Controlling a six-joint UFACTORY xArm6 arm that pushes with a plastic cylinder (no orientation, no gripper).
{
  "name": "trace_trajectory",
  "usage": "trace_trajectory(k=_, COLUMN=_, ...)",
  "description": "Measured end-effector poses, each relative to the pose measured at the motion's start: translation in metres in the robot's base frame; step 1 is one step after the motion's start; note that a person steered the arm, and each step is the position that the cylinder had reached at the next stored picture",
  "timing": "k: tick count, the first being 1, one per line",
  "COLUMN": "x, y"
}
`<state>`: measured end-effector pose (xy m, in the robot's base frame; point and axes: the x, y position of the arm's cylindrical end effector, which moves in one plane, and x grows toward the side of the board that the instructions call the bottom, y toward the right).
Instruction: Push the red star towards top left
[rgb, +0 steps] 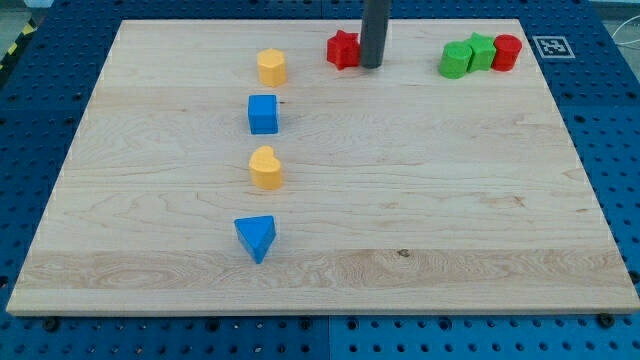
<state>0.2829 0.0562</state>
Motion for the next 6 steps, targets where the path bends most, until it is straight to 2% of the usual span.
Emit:
trace_trajectory(k=2, x=-0.029, y=-0.027)
trace_trajectory(k=6, x=-0.041, y=-0.143)
